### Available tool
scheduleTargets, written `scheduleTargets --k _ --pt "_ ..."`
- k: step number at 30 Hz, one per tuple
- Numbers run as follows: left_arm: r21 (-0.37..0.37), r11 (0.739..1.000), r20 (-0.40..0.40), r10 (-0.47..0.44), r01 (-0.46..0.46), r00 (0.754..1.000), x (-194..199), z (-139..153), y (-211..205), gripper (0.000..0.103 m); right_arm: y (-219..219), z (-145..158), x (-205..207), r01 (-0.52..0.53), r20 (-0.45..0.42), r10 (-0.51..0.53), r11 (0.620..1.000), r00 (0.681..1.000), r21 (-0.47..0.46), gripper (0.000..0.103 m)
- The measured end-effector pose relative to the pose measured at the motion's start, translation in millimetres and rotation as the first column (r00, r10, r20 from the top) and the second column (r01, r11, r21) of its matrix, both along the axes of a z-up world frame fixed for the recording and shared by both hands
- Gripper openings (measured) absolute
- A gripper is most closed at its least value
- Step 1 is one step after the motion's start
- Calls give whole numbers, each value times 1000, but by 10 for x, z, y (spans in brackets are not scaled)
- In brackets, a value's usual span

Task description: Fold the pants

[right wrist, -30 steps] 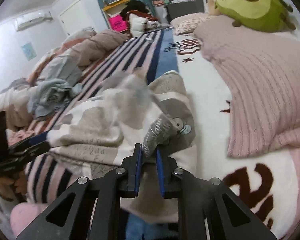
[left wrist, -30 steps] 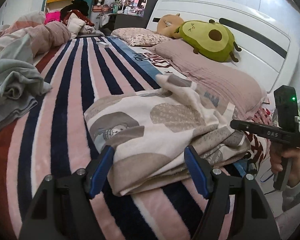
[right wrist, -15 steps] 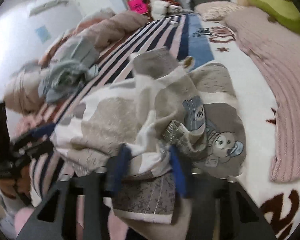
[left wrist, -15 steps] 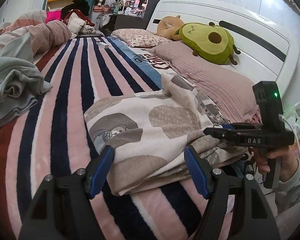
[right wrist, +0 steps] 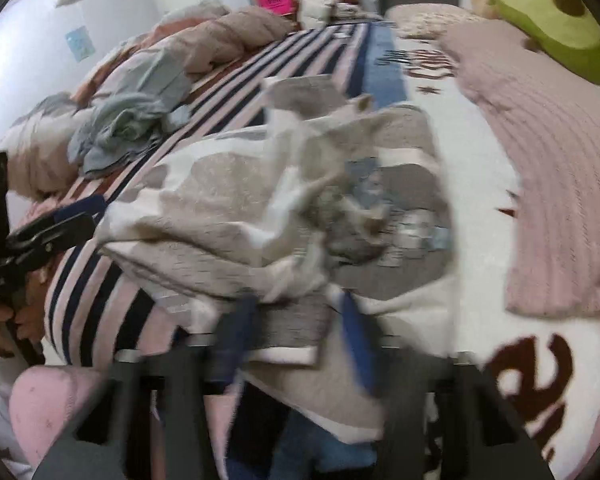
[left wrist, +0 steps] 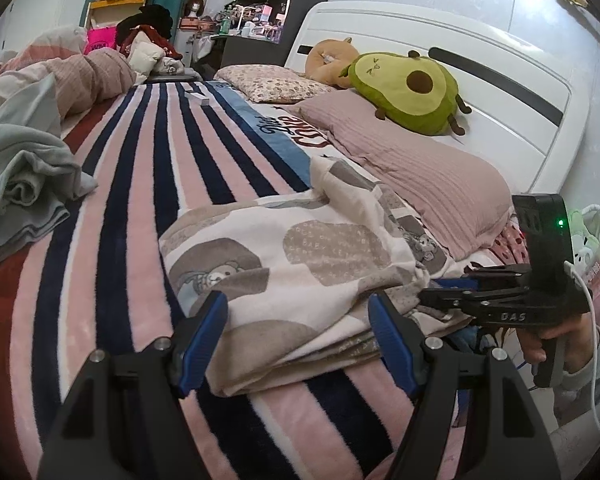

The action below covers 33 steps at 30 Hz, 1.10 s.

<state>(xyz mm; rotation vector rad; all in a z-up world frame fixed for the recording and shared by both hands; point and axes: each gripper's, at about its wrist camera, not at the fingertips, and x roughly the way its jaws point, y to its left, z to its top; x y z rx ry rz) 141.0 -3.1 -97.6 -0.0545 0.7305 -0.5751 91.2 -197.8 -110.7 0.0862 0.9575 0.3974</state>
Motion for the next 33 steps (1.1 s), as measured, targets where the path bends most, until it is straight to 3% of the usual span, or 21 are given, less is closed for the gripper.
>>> scheduleTargets --k 2,4,8,11,14,17,19,21,23,25,28,29,30,31,32,33 --pt "12 1000 2 -10 10 1000 -17 2 -35 69 87 39 -37 -31 39 33 998 999 -47 6" --pt "22 1000 3 -22 22 1000 -32 3 -70 69 87 204 -122 -12 140 29 993 990 -121 3" --pt "32 999 6 -31 31 999 -43 -7 -102 69 -108 498 -275 53 220 -19 987 975 -150 2" --pt "35 999 -7 -29 29 1000 -29 -37 -113 69 -214 456 -357 79 191 -43 980 981 -183 2" --pt "51 998 -19 -29 30 999 -35 -78 -128 69 -303 181 -373 101 103 -81 975 991 -200 2" --pt "69 997 -25 -31 33 999 -44 -95 -129 69 -430 75 -401 115 55 -109 984 993 -138 3" --pt "68 997 -28 -22 24 999 -38 -96 -103 69 -537 173 -384 144 70 -138 985 988 -96 28" --pt "57 998 -32 -13 15 999 -33 -96 -72 69 -649 312 -330 178 102 -174 983 980 -37 41" --pt "44 999 -37 -6 8 999 -30 -103 -47 69 -742 372 -245 179 84 -183 982 979 62 43" --pt "41 999 -39 -3 5 999 -32 -110 -43 69 -800 329 -112 183 25 -190 966 981 181 59" --pt "47 999 -38 -4 5 999 -40 -111 -46 69 -729 180 85 179 -27 -178 956 984 233 59" --pt "47 999 -39 -4 6 999 -37 -108 -46 69 -683 145 140 181 -28 -180 955 983 235 59" --pt "48 999 -39 -3 5 999 -38 -107 -40 69 -640 120 187 197 -29 -196 953 980 229 47" --pt "50 999 -39 -1 3 999 -43 -104 -31 69 -622 101 222 215 -27 -214 952 976 220 23" --pt "52 999 -38 1 1 999 -45 -100 -31 69 -617 103 238 226 -20 -227 952 974 207 11" --pt "53 999 -37 3 -1 999 -53 -96 -19 69 -626 141 245 234 8 -240 952 971 197 7"
